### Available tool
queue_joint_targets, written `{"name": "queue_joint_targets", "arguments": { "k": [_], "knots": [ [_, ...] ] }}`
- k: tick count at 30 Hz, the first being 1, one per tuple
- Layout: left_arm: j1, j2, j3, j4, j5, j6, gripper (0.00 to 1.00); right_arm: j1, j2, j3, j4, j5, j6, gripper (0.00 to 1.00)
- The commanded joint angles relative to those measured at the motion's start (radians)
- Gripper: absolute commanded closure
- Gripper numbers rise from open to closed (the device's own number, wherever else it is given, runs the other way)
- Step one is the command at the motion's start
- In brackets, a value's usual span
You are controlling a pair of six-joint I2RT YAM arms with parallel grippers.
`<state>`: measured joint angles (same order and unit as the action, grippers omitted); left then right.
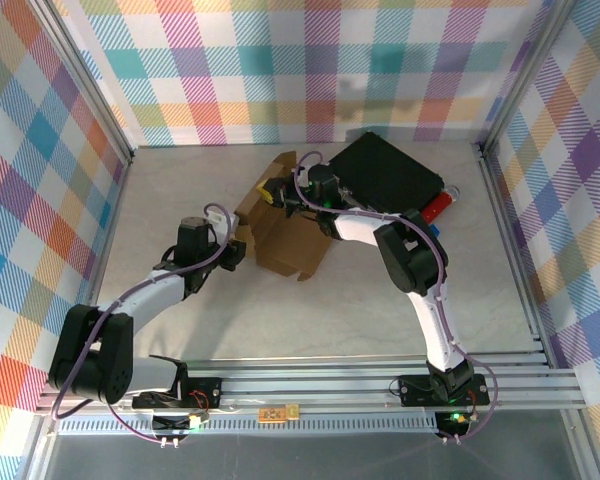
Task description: Fold the paper box
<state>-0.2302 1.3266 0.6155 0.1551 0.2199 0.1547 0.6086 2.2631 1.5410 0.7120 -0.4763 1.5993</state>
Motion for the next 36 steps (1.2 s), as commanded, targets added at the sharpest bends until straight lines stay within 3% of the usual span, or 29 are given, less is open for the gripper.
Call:
{"name": "queue_joint_targets", "arguments": {
  "k": [1, 8, 14, 19, 27, 36],
  "knots": [
    [0.002, 0.023, 0.06, 0.003, 0.016, 0.015, 0.68, -0.006, 0.0, -0.019, 0.066, -0.052, -0.049, 1.0],
    [-0.098, 0.056, 0.175, -0.113, -0.034, -0.043, 0.66, -0.028, -0.016, -0.06, 0.098, -0.106, -0.078, 1.0],
    [-0.241, 0.03, 0.142, -0.14, -0.279, -0.242, 0.66, -0.052, -0.044, -0.096, 0.084, -0.174, -0.091, 1.0],
    [-0.361, -0.021, 0.001, -0.03, -0.459, -0.363, 0.63, -0.061, -0.07, -0.175, 0.134, -0.219, -0.086, 1.0],
    [-0.417, -0.027, -0.124, 0.177, -0.528, -0.37, 0.6, -0.071, -0.125, -0.298, 0.197, -0.262, -0.098, 1.0],
    [-0.463, 0.037, -0.128, 0.298, -0.532, -0.336, 0.6, -0.081, -0.111, -0.319, 0.251, -0.281, -0.076, 1.0]
  ]
}}
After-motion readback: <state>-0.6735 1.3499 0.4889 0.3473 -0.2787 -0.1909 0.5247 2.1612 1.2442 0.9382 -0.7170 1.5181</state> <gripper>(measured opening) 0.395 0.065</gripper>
